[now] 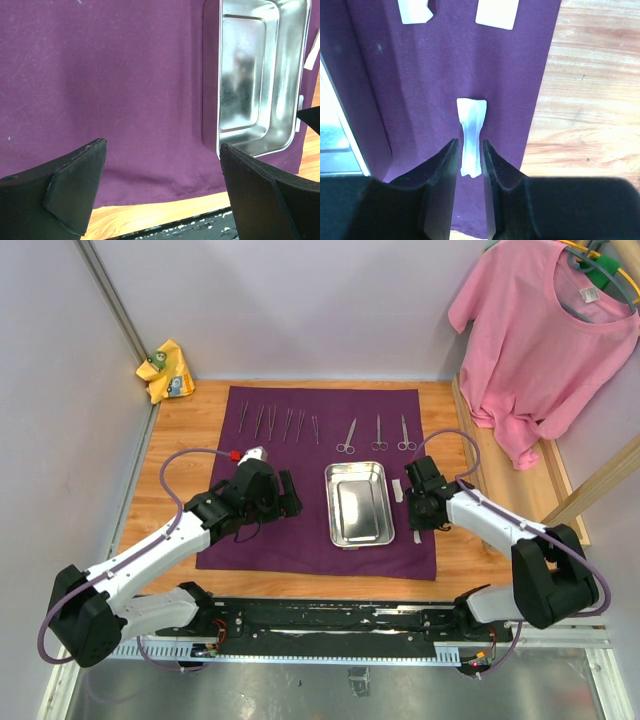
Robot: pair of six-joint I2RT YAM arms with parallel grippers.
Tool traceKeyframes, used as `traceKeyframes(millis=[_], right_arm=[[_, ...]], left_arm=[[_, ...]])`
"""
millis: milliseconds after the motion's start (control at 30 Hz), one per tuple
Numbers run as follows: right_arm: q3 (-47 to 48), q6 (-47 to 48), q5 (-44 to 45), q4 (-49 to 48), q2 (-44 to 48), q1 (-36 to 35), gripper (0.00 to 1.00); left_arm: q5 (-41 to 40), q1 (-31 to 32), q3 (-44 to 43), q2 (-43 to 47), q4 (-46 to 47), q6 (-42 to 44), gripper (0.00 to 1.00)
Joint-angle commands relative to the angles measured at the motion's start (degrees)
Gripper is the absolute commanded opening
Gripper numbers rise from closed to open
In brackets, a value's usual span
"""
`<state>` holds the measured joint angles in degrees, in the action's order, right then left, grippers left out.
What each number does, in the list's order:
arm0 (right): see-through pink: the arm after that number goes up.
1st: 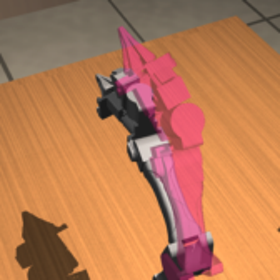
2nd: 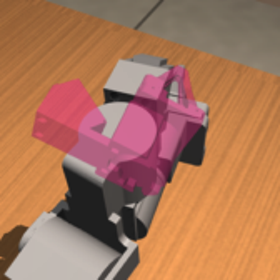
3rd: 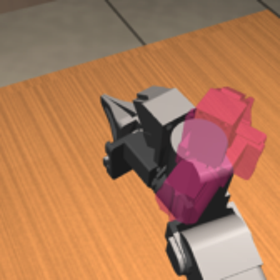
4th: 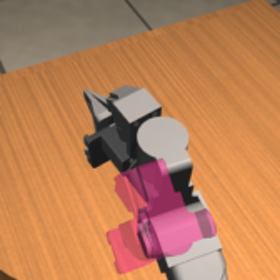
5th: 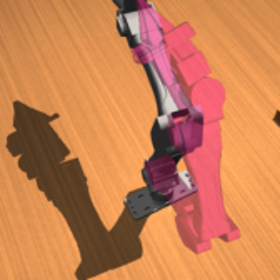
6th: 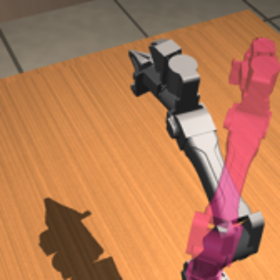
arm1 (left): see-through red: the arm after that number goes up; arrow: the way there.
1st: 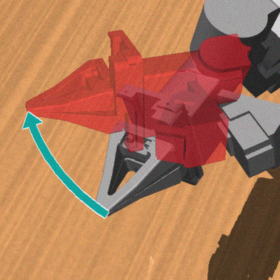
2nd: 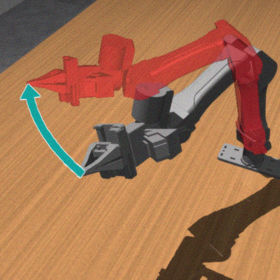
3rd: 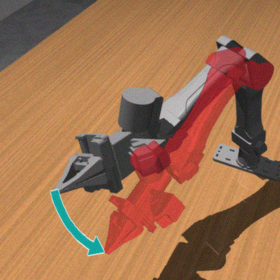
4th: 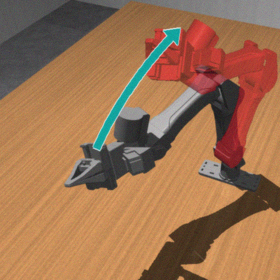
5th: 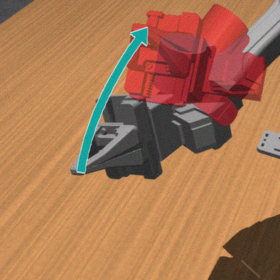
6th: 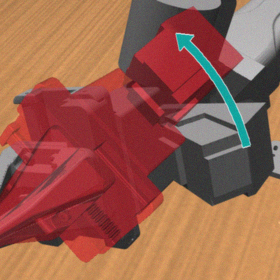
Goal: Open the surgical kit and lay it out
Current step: Place the medical item in the surgical kit, then adjust the container in the surgical kit.
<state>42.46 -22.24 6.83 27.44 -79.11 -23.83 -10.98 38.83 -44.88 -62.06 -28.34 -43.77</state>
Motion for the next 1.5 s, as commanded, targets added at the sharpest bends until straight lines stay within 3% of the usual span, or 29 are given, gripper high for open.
traceKeyframes(millis=[0,433,767,1467], right_arm=[[1.6,0.3,0.7,2.7,3.9,0.6,0.29],[3.7,1.0,-5.0,2.3,10.2,0.5,0.37],[8.6,1.1,-10.0,-1.6,2.4,-1.6,0.41],[15.0,2.0,-5.2,0.9,-6.8,-4.5,0.42]], left_arm=[[-1.4,0.5,-1.0,-0.4,1.6,0.4,0.99],[-1.6,0.5,-0.3,-0.3,2.2,0.7,0.99],[-1.6,0.5,0.6,0.9,2.3,0.9,0.99],[-0.1,0.5,4.1,5.2,4.0,3.2,0.99]])
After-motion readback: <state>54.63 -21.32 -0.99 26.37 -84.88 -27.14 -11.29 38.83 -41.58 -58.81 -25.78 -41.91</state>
